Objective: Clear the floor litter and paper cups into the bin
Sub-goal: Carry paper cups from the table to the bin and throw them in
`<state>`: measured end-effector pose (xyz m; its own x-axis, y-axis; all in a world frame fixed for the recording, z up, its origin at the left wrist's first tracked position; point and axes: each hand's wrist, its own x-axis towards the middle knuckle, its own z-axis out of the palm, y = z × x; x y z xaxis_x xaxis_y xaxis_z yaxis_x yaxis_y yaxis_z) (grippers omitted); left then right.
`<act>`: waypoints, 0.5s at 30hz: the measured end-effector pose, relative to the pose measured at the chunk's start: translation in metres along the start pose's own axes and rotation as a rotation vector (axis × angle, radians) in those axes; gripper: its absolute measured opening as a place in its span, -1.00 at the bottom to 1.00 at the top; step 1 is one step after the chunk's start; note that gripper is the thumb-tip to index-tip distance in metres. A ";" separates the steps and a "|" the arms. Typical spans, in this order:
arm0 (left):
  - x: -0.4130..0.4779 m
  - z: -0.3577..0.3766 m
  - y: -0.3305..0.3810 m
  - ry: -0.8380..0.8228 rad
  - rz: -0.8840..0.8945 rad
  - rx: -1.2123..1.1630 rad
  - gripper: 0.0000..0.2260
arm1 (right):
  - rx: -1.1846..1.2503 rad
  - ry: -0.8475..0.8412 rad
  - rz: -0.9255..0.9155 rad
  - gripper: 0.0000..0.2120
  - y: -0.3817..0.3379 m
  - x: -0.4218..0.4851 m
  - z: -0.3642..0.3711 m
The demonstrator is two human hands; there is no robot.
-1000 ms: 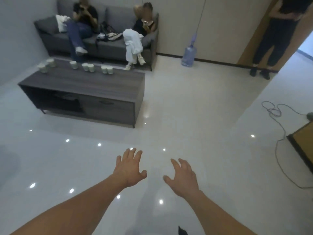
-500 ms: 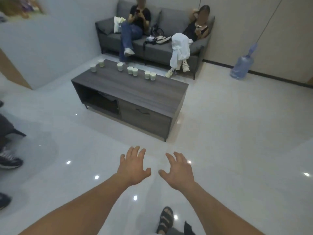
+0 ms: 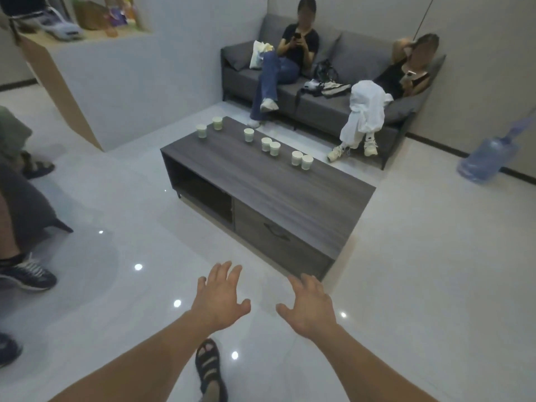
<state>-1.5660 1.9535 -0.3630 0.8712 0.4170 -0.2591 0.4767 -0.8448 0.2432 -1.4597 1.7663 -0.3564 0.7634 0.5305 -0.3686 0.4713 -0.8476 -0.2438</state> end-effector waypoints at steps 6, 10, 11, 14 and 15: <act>0.114 -0.042 -0.052 0.003 0.027 -0.012 -0.26 | -0.009 -0.005 0.039 -0.26 -0.038 0.102 -0.031; 0.178 -0.075 -0.077 0.013 0.060 0.017 -0.26 | 0.013 0.018 0.067 -0.27 -0.062 0.160 -0.054; 0.194 -0.083 -0.080 0.007 0.068 0.027 -0.26 | 0.017 0.010 0.069 -0.27 -0.066 0.172 -0.058; 0.237 -0.093 -0.079 -0.007 0.087 0.021 -0.24 | 0.027 0.003 0.076 -0.26 -0.068 0.208 -0.067; 0.253 -0.095 -0.077 -0.020 0.096 0.019 -0.23 | 0.027 -0.003 0.080 -0.26 -0.066 0.223 -0.070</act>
<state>-1.3710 2.1563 -0.3584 0.9102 0.3269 -0.2544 0.3885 -0.8868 0.2502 -1.2895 1.9399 -0.3592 0.7969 0.4608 -0.3907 0.3964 -0.8868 -0.2376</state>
